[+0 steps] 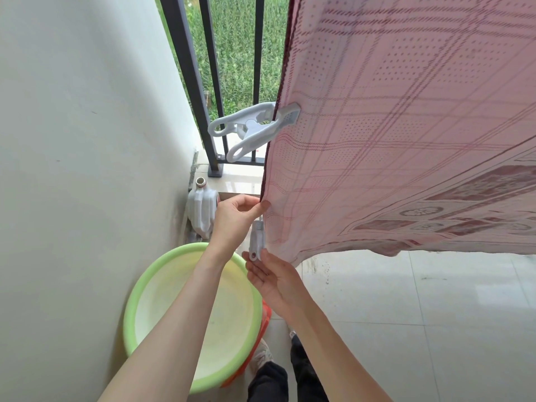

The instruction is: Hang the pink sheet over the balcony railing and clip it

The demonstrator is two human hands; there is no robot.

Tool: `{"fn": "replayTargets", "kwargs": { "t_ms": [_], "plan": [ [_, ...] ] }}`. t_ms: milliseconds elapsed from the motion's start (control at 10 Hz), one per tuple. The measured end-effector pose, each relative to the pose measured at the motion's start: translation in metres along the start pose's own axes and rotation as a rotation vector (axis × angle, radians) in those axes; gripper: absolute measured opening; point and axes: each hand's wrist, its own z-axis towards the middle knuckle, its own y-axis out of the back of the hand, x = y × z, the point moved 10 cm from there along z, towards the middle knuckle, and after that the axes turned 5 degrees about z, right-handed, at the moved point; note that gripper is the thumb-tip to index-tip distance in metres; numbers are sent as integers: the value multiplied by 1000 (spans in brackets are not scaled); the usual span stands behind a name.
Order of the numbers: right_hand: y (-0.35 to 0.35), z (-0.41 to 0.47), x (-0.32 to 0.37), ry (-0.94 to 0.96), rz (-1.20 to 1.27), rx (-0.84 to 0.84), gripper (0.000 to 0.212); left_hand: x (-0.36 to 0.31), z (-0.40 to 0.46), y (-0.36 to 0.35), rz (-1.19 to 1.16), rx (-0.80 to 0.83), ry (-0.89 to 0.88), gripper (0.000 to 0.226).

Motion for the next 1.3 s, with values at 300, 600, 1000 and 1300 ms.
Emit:
{"fn": "replayTargets", "kwargs": {
  "t_ms": [300,600,1000,1300],
  "plan": [
    [-5,8,-1,81,130,-42,18,2,-7,7,77,-131,75,14],
    [-4,11,3,116,247,-46,40,-4,-15,7,103,-156,31,16],
    [-19,19,10,71,35,148,16,-9,-21,12,224,-189,-50,17],
    [61,-18,78,217,-898,-200,40,-8,-45,7,392,-237,-224,15]
  ]
}}
